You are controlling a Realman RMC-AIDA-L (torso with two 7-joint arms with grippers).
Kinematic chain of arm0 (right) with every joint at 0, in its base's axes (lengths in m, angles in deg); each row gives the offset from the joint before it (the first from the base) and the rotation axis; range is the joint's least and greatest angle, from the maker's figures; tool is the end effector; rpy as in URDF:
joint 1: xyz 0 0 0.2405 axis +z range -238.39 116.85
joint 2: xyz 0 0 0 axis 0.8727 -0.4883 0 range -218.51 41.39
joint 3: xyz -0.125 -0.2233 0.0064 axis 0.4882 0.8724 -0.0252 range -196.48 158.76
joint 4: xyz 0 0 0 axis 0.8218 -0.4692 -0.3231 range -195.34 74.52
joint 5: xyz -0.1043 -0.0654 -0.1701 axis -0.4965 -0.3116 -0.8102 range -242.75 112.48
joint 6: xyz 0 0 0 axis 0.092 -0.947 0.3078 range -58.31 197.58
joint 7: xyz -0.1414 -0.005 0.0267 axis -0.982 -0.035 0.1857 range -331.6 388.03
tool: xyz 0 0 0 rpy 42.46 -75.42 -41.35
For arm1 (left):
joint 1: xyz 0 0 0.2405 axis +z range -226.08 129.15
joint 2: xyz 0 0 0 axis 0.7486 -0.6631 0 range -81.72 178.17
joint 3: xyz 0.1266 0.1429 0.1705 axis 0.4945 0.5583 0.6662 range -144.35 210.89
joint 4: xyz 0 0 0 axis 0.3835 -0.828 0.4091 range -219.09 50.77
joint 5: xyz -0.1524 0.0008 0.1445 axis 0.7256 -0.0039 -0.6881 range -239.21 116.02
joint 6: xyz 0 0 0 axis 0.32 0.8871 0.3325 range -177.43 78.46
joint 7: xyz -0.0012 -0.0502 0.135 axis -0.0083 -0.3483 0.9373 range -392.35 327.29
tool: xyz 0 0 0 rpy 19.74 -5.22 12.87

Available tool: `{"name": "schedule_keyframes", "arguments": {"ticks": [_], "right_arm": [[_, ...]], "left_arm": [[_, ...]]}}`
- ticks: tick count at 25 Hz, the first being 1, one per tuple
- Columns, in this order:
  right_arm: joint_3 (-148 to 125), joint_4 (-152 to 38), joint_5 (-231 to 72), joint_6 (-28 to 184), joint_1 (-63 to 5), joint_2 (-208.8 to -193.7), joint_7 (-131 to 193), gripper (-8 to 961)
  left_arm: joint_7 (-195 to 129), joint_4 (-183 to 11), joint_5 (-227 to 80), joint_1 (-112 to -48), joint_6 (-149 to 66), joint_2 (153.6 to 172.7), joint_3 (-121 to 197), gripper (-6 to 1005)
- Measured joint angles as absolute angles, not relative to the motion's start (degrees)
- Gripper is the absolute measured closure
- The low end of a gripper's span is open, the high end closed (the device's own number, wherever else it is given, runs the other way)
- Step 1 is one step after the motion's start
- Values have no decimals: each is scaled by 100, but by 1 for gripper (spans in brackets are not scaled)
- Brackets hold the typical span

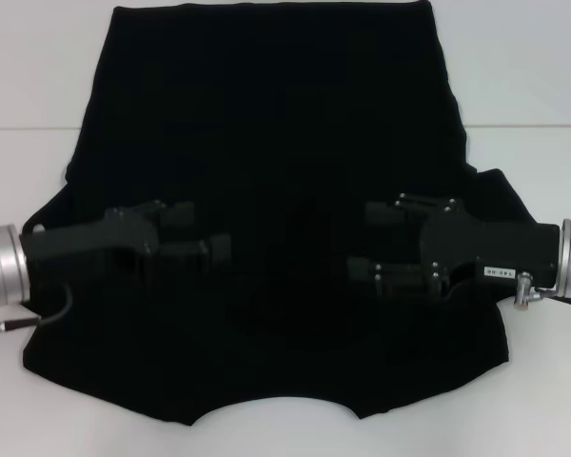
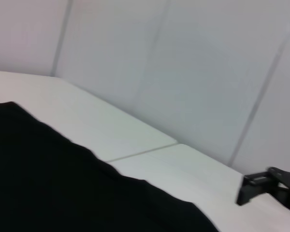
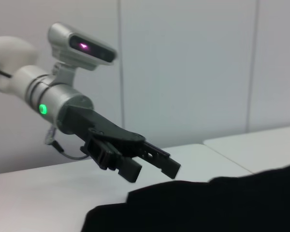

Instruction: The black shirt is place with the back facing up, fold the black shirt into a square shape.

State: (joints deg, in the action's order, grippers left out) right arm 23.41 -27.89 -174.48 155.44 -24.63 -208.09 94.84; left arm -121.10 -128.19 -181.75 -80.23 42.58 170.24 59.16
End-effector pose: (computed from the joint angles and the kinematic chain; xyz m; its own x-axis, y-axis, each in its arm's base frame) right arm 0.2250 0.3539 -0.0188 0.8434 -0.1121 -0.5255 -0.2602 -0.9409 -0.2169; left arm -0.2594 0.3387 0.0230 0.6763 0.4223 0.6035 0.6092 -0.7813 -0.1360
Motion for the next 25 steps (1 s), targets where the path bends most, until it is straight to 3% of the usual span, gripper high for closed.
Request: {"name": "schedule_keyframes", "arguments": {"ticks": [10, 25], "right_arm": [[2371, -2789, -17379, 15433, -2399, -20813, 9962, 117], [2634, -2867, -17388, 15429, -2227, -20818, 10236, 118]], "left_arm": [[-14078, -13275, -18648, -8190, 2991, 16697, 5940, 70], [-16491, -14309, -21015, -8338, 2799, 16639, 6042, 72]]}}
